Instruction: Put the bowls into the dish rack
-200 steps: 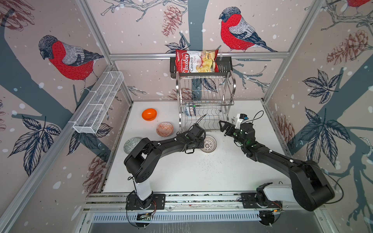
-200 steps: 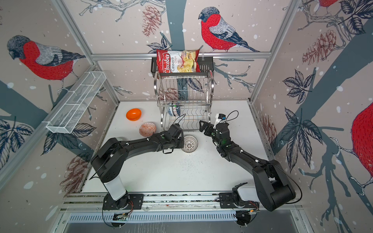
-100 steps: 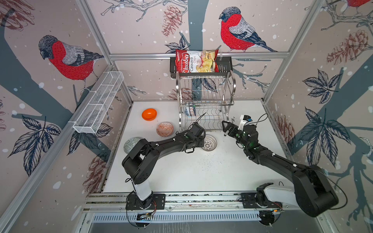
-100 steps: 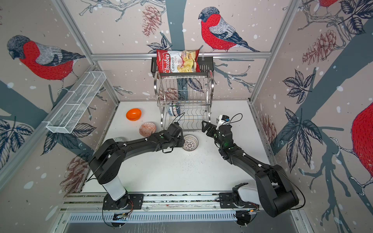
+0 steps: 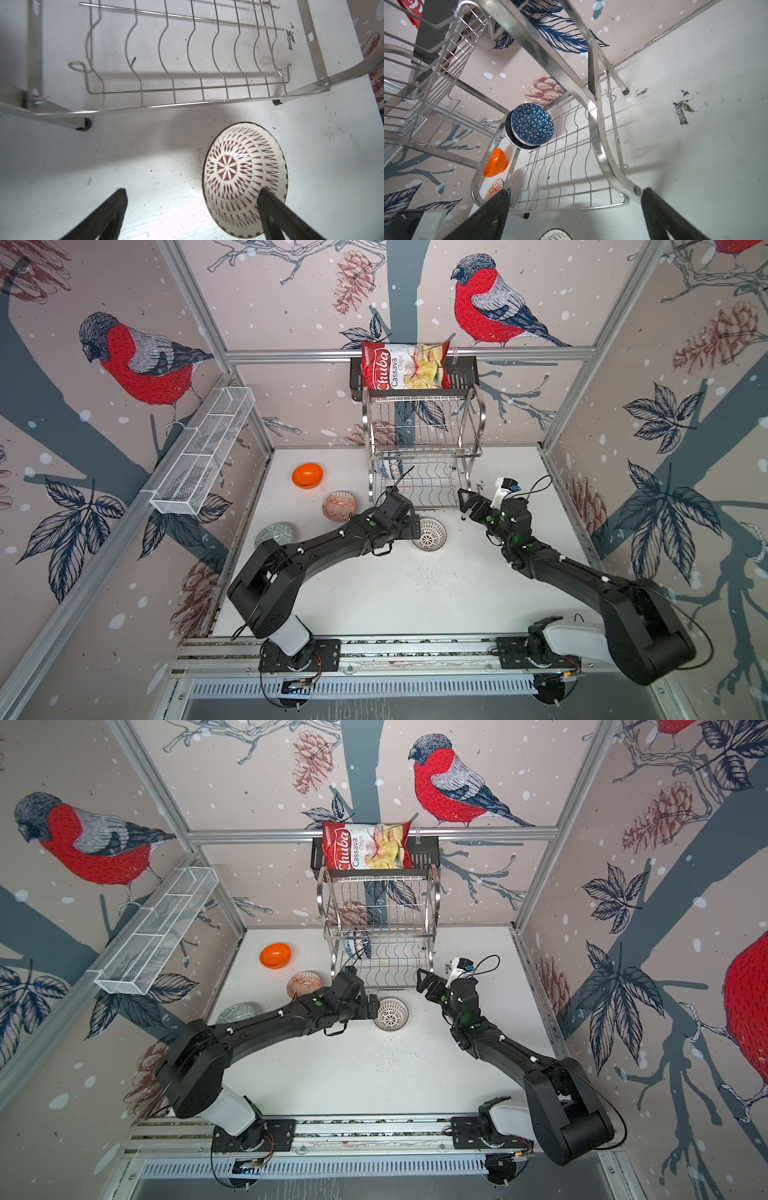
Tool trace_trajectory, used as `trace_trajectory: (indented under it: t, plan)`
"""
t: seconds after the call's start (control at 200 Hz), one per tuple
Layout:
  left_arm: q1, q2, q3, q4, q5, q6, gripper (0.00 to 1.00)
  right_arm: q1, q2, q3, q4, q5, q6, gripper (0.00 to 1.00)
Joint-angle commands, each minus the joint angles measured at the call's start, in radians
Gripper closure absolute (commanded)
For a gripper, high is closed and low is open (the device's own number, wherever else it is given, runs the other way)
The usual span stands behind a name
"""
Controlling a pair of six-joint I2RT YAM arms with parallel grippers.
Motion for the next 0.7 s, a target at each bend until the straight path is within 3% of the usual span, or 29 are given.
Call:
trace_trajectory:
  t: [0.0, 0.195, 0.41, 0.69]
  plan:
    - [0.027, -0.054, -0.047, 0.020, -0.007, 0.011, 0.02, 0.004, 0.014, 0.018, -0.008, 0.001, 0.015, 0.00]
    - [0.076, -0.158, -0.128, 0.071, 0.049, 0.031, 0.02, 0.042, 0.023, 0.044, -0.116, 0.012, 0.023, 0.01]
    - [0.108, -0.253, -0.237, 0.198, 0.090, 0.033, 0.02, 0.150, -0.026, 0.086, -0.264, 0.127, -0.015, 0.01]
    - [0.164, -0.277, -0.301, 0.286, 0.139, 0.033, 0.02, 0.282, 0.034, 0.175, -0.410, 0.239, -0.041, 0.01]
